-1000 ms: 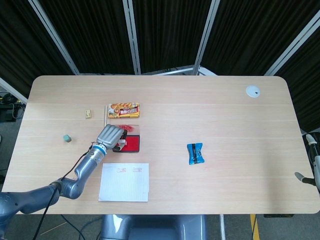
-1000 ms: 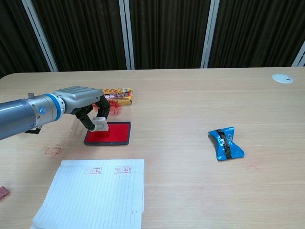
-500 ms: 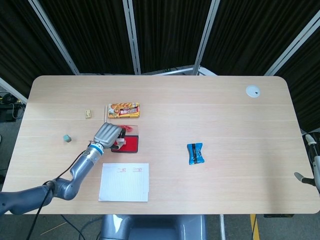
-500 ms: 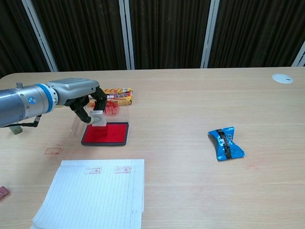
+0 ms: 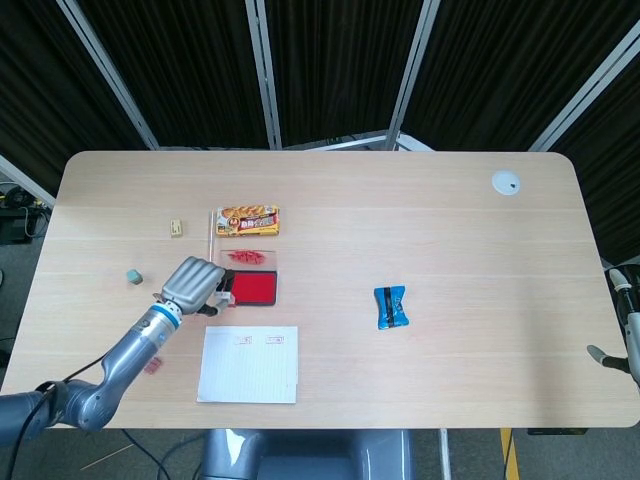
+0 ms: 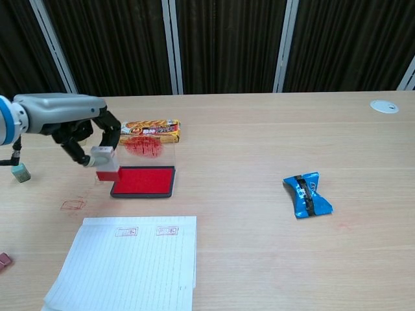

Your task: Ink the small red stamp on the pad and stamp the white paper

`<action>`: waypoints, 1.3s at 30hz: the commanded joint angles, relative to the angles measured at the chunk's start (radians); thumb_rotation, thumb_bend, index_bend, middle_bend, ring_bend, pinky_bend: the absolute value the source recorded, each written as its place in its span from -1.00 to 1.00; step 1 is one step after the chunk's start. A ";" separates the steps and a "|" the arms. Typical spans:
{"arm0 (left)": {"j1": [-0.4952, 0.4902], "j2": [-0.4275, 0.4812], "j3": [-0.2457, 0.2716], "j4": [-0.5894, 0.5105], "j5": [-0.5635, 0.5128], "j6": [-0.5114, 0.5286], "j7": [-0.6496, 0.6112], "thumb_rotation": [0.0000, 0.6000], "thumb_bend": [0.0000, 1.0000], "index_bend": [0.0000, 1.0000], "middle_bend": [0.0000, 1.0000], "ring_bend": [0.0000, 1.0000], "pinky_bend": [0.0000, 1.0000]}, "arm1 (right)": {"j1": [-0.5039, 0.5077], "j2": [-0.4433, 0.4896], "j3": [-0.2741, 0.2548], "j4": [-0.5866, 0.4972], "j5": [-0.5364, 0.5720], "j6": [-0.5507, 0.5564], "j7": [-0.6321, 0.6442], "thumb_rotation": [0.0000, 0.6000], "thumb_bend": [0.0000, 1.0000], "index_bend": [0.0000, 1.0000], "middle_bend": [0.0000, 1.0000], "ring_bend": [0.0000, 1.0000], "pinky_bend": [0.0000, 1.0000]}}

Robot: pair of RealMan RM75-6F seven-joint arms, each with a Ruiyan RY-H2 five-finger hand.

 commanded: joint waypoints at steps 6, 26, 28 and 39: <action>0.076 0.038 0.092 -0.109 0.024 0.095 0.055 1.00 -0.07 0.17 0.07 0.67 0.70 | -0.001 0.002 -0.001 -0.005 -0.007 0.002 0.005 1.00 -1.00 -1.00 -1.00 -1.00 -1.00; 0.117 -0.095 0.115 -0.086 -0.066 0.198 0.164 1.00 -0.07 0.15 0.06 0.67 0.70 | -0.008 0.026 -0.003 -0.016 -0.033 0.010 0.063 1.00 -1.00 -1.00 -1.00 -1.00 -1.00; 0.116 -0.103 0.118 -0.068 -0.071 0.192 0.169 1.00 -0.07 0.15 0.06 0.67 0.70 | -0.009 0.027 -0.002 -0.014 -0.031 0.009 0.064 1.00 -1.00 -1.00 -1.00 -1.00 -1.00; 0.128 -0.132 0.132 0.027 0.050 0.155 0.081 1.00 -0.07 0.16 0.06 0.67 0.70 | -0.008 0.025 -0.002 -0.010 -0.027 0.007 0.059 1.00 -1.00 -1.00 -1.00 -1.00 -1.00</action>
